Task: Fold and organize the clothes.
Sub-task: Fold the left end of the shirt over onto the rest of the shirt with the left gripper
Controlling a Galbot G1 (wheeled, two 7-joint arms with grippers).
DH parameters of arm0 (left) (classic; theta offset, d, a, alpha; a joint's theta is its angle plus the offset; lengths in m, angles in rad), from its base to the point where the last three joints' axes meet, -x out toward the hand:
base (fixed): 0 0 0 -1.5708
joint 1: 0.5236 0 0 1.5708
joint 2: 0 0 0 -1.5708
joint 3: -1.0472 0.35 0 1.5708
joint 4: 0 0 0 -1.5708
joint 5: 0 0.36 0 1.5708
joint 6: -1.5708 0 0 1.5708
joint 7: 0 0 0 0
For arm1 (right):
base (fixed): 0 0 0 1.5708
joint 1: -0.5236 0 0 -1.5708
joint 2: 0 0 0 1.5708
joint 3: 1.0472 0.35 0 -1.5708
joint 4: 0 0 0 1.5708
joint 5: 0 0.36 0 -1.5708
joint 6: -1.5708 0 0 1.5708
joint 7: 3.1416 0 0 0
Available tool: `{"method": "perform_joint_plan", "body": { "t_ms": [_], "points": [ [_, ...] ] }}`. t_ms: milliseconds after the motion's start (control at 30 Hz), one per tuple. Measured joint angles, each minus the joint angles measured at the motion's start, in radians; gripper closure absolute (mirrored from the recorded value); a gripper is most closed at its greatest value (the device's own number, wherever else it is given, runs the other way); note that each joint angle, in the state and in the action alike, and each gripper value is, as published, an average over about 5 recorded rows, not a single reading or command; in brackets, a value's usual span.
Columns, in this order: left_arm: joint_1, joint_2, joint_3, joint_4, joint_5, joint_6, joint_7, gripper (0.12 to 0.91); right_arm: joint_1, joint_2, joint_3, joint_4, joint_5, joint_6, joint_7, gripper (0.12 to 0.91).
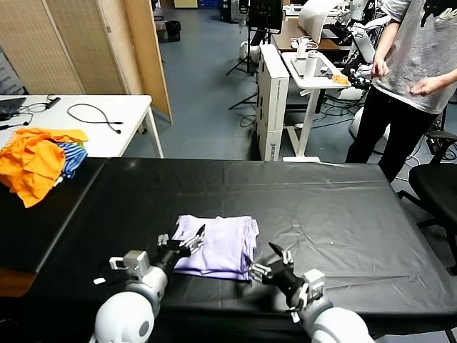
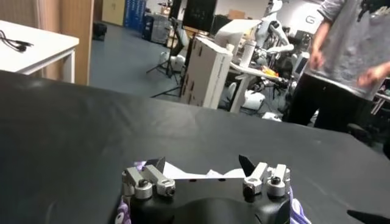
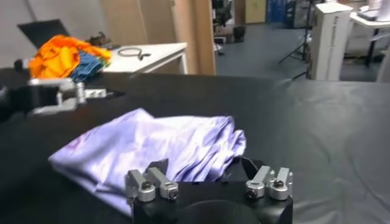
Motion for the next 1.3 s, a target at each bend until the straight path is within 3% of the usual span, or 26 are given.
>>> {"method": "perform_joint_plan", "body": {
  "t_ms": [300, 467, 700, 800, 967, 1067, 1167, 1300],
  "points": [
    [-0.002, 0.005, -0.01, 0.004, 0.013, -0.008, 0.0, 0.123, 0.001, 0.009, -0.051, -0.028, -0.017, 0.0, -0.001, 0.482],
    [-0.004, 0.008, -0.014, 0.007, 0.013, -0.01, -0.001, 0.123, -0.007, 0.013, -0.057, -0.033, -0.031, 0.003, 0.0, 0.526],
    [-0.003, 0.013, -0.027, 0.006, 0.011, -0.01, -0.002, 0.123, -0.043, 0.004, -0.044, 0.003, -0.074, 0.017, 0.002, 0.852],
    [-0.002, 0.014, -0.034, 0.006, 0.01, -0.012, -0.002, 0.123, -0.067, 0.003, -0.043, 0.017, -0.086, 0.017, 0.002, 0.882],
    [-0.002, 0.014, -0.039, 0.009, 0.01, -0.016, -0.002, 0.123, -0.105, 0.006, -0.042, 0.017, -0.077, -0.001, 0.012, 0.881],
    [-0.004, 0.015, -0.042, 0.016, 0.011, -0.017, -0.002, 0.123, -0.125, 0.006, -0.028, 0.023, -0.063, -0.007, 0.018, 0.828],
    [-0.01, 0.017, -0.044, 0.025, 0.011, -0.019, 0.0, 0.123, -0.139, 0.001, -0.003, 0.048, -0.044, -0.01, 0.017, 0.673],
    [-0.021, 0.024, -0.044, 0.038, 0.007, -0.022, 0.003, 0.123, -0.151, -0.015, 0.047, 0.104, 0.002, -0.019, 0.016, 0.409]
  ]
}}
